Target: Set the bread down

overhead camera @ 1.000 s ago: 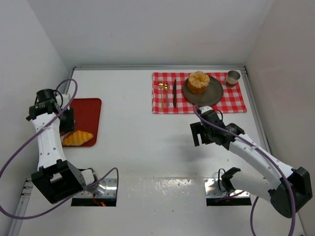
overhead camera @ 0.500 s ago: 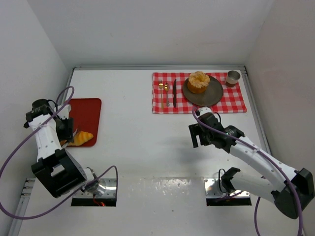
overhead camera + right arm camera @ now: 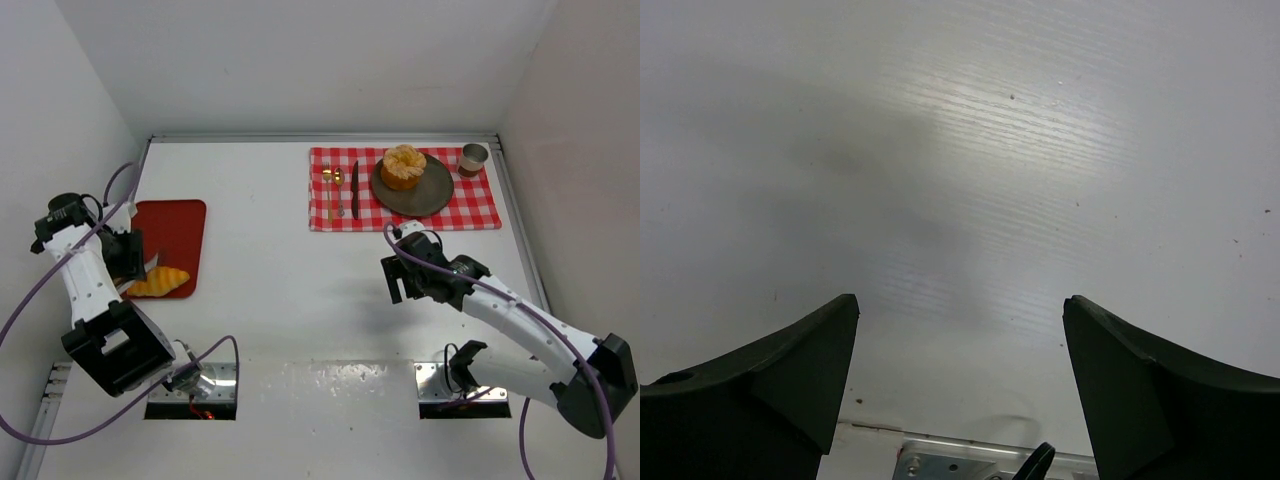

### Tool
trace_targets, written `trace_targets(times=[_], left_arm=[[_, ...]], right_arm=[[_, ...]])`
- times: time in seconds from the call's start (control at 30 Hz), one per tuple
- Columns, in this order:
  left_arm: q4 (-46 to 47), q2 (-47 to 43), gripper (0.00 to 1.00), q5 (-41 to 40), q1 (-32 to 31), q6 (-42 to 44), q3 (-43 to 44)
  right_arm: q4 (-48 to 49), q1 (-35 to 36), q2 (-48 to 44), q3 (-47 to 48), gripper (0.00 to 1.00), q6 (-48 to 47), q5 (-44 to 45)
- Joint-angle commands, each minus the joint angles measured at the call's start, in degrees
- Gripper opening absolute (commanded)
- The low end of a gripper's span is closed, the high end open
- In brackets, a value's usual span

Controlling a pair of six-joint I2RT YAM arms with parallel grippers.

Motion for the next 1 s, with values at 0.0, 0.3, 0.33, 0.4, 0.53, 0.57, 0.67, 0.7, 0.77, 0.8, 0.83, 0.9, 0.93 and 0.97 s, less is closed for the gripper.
trace_targets(times=[0.0, 0.3, 0.33, 0.4, 0.53, 0.57, 0.67, 0.7, 0.77, 0.8, 0.83, 0.9, 0.93, 0.97], left_arm=[[-1.2, -0.9, 0.55, -0.3, 0.6, 1.0, -2.7], [4.9, -0.9, 0.57, -5.0, 0.6, -0.2, -8.9], [5.5, -0.9, 0.57, -5.0, 0.6, -0.2, -9.5], [6.0, -0.9, 0.57, -5.5, 0.6, -0.7, -9.5], [7.3, -0.9, 0.56, -5.5, 0.6, -1.8, -9.0], [7.3, -0.9, 0.56, -6.1, 0.6, -1.8, -8.5], [7.3, -0.2, 0.56, -6.2, 0.6, -1.8, -7.9], [6.5, 0.5, 0.56, -6.2, 0.6, -1.8, -7.9], [5.2, 0.5, 0.53, -5.6, 0.6, -1.2, -7.9], [5.2, 0.5, 0.53, -5.1, 0.6, -1.2, -8.5], [4.6, 0.5, 0.51, -5.1, 0.6, -0.6, -8.5], [4.0, 0.5, 0.5, -5.1, 0.6, 0.0, -9.0], [4.0, -0.1, 0.49, -5.1, 0.6, 0.0, -9.0], [3.4, -0.1, 0.49, -5.1, 0.6, 0.5, -9.0]], right_arm=[[-0.3, 0.3, 0.0, 1.6, 0.83, 0.4, 1.0], [-0.4, 0.4, -1.0, 0.8, 0.83, 0.7, 1.1], [-0.1, 0.5, -1.0, 0.7, 0.83, 0.8, 1.1], [-0.1, 0.5, -1.2, 0.7, 0.83, 0.7, 1.2], [0.3, 0.4, -1.0, 0.7, 0.83, 0.7, 1.2], [0.2, 0.3, -1.1, 0.8, 0.83, 0.6, 1.1], [0.2, 0.5, -0.8, 1.1, 0.83, 0.4, 1.0], [0.2, 0.5, -0.7, 1.1, 0.83, 0.3, 1.0], [0.1, 0.5, -0.6, 1.4, 0.83, 0.4, 1.1], [0.1, 0.5, -0.6, 1.5, 0.83, 0.3, 0.9], [0.0, 0.5, -0.5, 1.5, 0.83, 0.4, 1.0], [0.0, 0.4, -0.6, 1.5, 0.83, 0.3, 1.1], [0.0, 0.3, -0.6, 1.5, 0.83, 0.3, 1.1], [0.0, 0.5, -0.5, 1.6, 0.83, 0.3, 1.5]])
